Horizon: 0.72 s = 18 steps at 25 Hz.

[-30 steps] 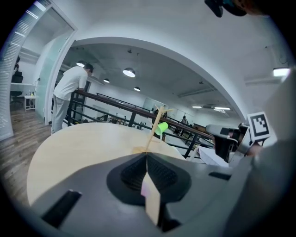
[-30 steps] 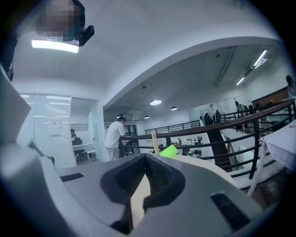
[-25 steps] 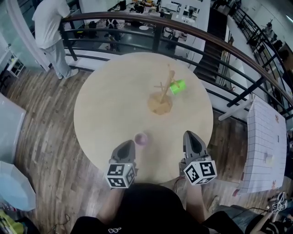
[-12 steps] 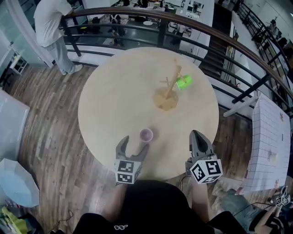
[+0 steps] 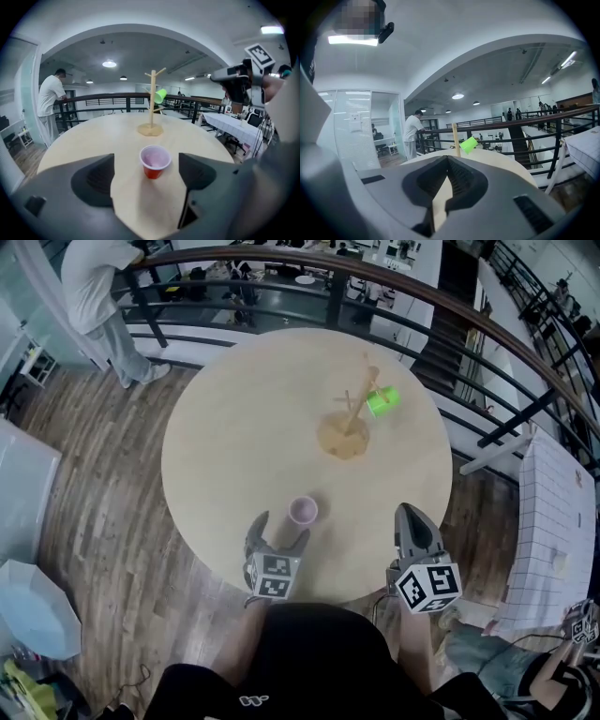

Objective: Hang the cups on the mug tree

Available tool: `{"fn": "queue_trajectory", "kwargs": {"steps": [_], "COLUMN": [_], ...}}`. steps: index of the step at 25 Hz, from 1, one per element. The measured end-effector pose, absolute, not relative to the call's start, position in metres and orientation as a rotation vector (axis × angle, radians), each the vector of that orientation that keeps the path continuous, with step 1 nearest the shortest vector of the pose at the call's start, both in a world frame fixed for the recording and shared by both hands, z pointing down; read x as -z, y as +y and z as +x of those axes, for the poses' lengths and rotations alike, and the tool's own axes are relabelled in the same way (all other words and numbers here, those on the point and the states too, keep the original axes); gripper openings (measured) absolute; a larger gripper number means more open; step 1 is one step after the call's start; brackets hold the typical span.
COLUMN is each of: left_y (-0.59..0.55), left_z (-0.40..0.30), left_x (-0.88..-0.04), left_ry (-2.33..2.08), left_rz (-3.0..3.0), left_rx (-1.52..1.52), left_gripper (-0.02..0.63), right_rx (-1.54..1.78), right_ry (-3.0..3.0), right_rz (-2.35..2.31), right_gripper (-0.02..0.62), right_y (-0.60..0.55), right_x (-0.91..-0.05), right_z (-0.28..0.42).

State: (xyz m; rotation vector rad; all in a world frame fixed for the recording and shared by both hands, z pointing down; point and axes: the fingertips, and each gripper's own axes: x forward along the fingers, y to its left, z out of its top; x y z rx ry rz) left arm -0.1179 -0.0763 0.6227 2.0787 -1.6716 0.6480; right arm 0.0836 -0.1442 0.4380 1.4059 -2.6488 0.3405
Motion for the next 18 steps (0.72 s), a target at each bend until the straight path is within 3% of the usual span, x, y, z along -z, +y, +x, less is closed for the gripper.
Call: {"fn": "queue_trajectory", "kwargs": {"steps": [18], "left_y": [-0.115], "left_z": [-0.088], "left_x": [-0.7], "left_ry": [-1.522], "left_rz": [1.957], "left_rx": [-0.746], "left_gripper": [0.4], "right_rx": [-0.339], "right_ry": [-2.548], "right_rz": [1.438], "right_gripper": [0.009], "right_y": [-0.129], "right_x": [-0.45], "right_z": [0.104]}}
